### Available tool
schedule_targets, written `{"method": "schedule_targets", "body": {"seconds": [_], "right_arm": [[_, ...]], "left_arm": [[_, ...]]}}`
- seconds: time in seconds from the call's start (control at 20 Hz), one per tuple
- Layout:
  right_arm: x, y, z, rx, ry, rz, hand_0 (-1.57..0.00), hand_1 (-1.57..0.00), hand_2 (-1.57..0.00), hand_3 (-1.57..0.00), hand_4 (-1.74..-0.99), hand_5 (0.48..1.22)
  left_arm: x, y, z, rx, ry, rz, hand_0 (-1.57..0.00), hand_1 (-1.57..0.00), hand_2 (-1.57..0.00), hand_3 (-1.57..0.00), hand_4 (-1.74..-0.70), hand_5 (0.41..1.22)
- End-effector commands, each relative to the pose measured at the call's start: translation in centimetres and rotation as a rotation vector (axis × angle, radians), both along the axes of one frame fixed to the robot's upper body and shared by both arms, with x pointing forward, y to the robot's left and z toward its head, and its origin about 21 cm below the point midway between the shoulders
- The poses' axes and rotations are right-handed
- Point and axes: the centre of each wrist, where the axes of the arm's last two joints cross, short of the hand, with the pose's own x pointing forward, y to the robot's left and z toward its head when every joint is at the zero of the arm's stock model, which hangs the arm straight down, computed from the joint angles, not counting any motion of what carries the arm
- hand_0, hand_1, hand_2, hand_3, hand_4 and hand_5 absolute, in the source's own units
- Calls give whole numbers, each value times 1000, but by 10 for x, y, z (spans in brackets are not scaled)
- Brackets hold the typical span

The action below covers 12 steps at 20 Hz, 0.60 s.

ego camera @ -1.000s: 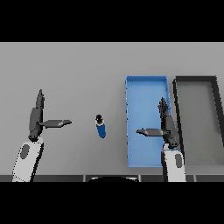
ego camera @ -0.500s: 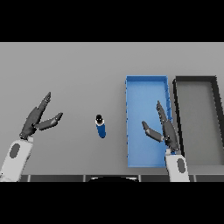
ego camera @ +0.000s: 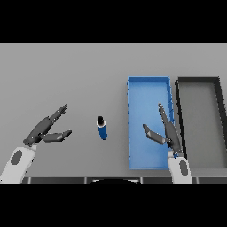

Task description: Pick up the blue pipe and place it into the blue bin.

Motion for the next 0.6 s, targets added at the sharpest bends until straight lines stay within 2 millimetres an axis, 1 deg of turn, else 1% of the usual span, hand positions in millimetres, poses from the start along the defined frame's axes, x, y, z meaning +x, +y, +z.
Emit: {"method": "schedule_targets", "body": {"seconds": [0.0, 0.05, 0.15, 0.25, 0.3, 0.35, 0.4, 0.55], "right_arm": [[-1, 0, 0, 2, -4, 0, 1, 1, 1, 1, -1201, 609], [2, -1, 1, 3, 5, -2, 1, 1, 1, 1, -1205, 611], [-3, 1, 0, 5, 2, 7, 1, 1, 1, 1, -1208, 612], [-6, 3, 4, 13, -6, 7, 1, 1, 1, 1, -1212, 613], [-6, 6, 4, 12, -1, -2, 1, 1, 1, 1, -1217, 615], [-5, 4, 3, 11, 8, -10, 1, 1, 1, 1, -1221, 618], [-7, 2, 3, 14, 3, -5, 1, 1, 1, 1, -1223, 619], [-8, 2, 6, 22, -1, -5, 1, 1, 1, 1, -1230, 622]], "left_arm": [[-7, -6, -1, -4, 11, -39, 1, 1, 1, 1, -1111, 534], [-9, -14, -2, -4, 33, -61, 1, 1, 1, 1, -1124, 514], [-12, -30, -9, -3, 58, -116, 1, 1, 1, 1, -1158, 497], [-14, -48, -18, 15, 51, -140, 1, 1, 1, 1, -1176, 484], [-16, -55, -18, 15, 42, -155, 1, 1, 1, 1, -1176, 475], [-17, -62, -21, 17, 34, -165, 1, 1, 1, 1, -1181, 469], [-13, -66, -22, 17, 30, -168, 1, 1, 1, 1, -1186, 466], [-13, -83, -31, 7, 41, -177, 1, 1, 1, 1, -1193, 465]]}}
